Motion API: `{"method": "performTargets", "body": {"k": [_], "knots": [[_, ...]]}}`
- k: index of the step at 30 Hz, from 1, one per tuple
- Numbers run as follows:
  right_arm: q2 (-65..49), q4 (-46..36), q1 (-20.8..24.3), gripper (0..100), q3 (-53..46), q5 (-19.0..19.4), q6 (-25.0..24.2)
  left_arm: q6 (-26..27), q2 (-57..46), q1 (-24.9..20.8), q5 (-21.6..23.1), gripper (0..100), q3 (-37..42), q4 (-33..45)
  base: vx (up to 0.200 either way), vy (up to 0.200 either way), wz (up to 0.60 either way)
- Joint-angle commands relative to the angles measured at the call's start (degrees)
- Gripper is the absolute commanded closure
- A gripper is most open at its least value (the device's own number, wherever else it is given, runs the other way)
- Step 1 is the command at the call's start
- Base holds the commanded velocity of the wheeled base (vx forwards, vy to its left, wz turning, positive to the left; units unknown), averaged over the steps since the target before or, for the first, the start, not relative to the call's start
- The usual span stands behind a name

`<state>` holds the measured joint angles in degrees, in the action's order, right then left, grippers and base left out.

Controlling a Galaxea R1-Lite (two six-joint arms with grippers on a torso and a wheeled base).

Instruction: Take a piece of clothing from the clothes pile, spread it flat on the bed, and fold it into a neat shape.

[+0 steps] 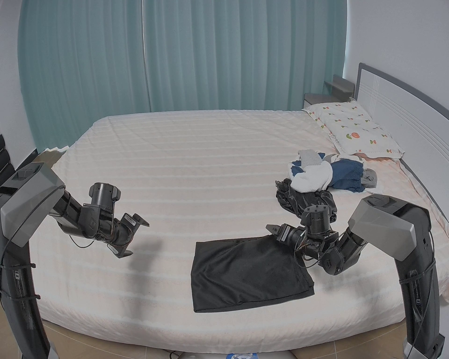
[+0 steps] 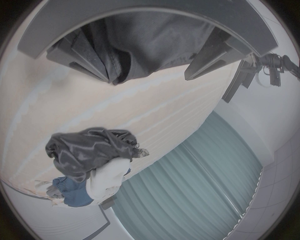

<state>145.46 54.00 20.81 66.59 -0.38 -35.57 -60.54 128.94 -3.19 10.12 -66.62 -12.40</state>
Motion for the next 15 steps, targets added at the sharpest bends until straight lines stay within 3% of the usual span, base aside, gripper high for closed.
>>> {"method": "performTargets", "body": {"k": [1, 7, 15], "knots": [[1.3, 0.8, -2.5, 0, 1.3, -0.8, 0.2, 0.0, 0.1, 0.0, 0.0, 0, 0.1, 0.0, 0.000, 0.000, 0.00], [-0.8, 1.1, -4.7, 0, -1.4, -1.2, 1.1, 0.0, 0.1, -0.1, 0.0, 0, 0.2, -0.1, 0.000, 0.000, 0.00], [-0.6, 3.7, -7.5, 0, -3.8, 4.1, 8.1, 0.2, 0.1, -0.1, 0.0, 0, 0.3, -0.1, 0.000, 0.000, 0.00]]}}
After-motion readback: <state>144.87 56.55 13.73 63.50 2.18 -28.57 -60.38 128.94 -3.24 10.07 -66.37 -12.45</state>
